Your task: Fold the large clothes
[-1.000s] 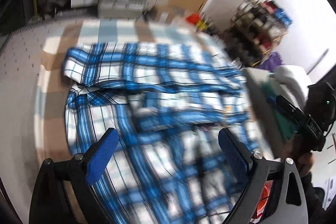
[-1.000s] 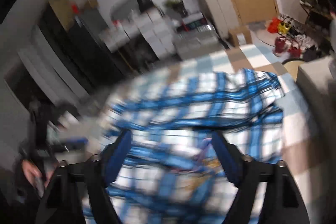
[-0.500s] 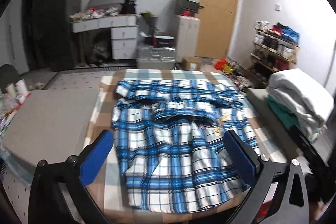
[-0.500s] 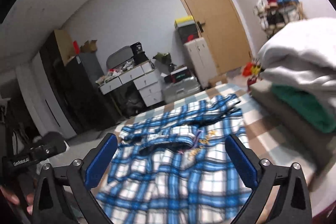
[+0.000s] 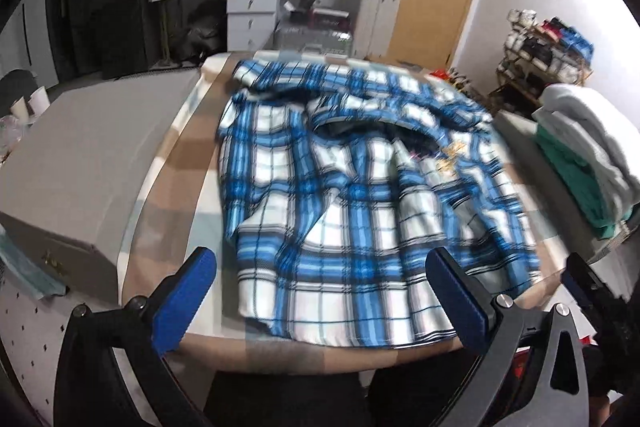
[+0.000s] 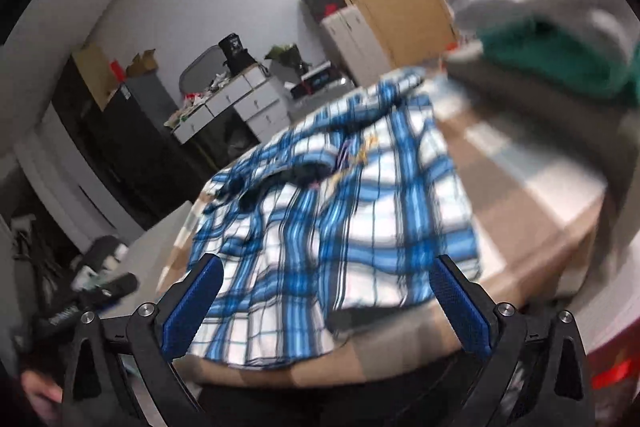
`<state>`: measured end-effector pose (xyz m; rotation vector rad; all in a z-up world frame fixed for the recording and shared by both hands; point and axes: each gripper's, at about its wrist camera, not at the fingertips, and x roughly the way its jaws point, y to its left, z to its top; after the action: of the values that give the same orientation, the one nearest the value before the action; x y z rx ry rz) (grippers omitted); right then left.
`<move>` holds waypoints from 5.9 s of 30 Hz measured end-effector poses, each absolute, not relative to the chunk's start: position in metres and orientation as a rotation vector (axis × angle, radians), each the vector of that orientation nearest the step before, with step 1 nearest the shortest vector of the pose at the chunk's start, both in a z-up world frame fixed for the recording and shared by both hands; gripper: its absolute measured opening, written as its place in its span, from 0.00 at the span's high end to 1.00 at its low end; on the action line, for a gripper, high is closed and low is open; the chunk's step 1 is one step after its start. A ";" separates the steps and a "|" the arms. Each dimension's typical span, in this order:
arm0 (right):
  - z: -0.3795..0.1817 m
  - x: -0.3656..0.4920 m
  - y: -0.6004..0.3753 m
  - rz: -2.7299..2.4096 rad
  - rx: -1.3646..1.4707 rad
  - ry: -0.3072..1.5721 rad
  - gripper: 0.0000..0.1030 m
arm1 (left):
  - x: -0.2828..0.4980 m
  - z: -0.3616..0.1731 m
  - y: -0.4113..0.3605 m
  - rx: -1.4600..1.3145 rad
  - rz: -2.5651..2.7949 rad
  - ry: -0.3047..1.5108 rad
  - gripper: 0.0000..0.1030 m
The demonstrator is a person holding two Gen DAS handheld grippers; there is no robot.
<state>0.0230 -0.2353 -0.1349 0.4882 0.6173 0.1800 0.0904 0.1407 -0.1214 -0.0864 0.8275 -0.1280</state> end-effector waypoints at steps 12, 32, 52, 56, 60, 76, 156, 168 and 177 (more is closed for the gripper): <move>-0.138 0.018 -0.198 0.152 0.298 0.313 0.00 | 0.103 -0.151 0.141 -0.088 -0.109 0.849 0.01; -0.153 0.000 -0.185 0.160 0.222 0.178 0.00 | 0.107 -0.165 0.191 0.003 0.000 0.926 0.01; -0.157 0.007 -0.195 0.187 0.293 0.225 0.00 | 0.066 -0.128 0.156 0.028 -0.547 0.857 0.94; -0.157 0.008 -0.196 0.186 0.302 0.231 0.00 | 0.077 -0.136 0.173 0.015 -0.414 0.921 0.83; -0.158 0.009 -0.200 0.181 0.315 0.230 0.00 | 0.091 -0.152 0.213 -0.110 -0.206 0.981 0.53; -0.161 0.011 -0.201 0.186 0.331 0.241 0.00 | 0.063 -0.161 0.196 0.050 -0.325 0.974 0.53; -0.173 0.039 -0.075 0.481 -0.277 0.707 0.98 | 0.049 -0.162 0.195 0.108 -0.300 0.825 0.99; -0.170 0.018 -0.082 0.493 -0.311 0.736 0.46 | 0.054 -0.135 0.201 0.068 -0.326 0.798 0.99; -0.122 0.022 -0.122 0.425 -0.136 0.570 0.27 | 0.117 -0.146 0.160 0.035 -0.498 0.892 0.67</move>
<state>0.0218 -0.1225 -0.1223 -0.1359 0.5697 0.4251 0.1169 0.1601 -0.1458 0.0348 0.8917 -0.4985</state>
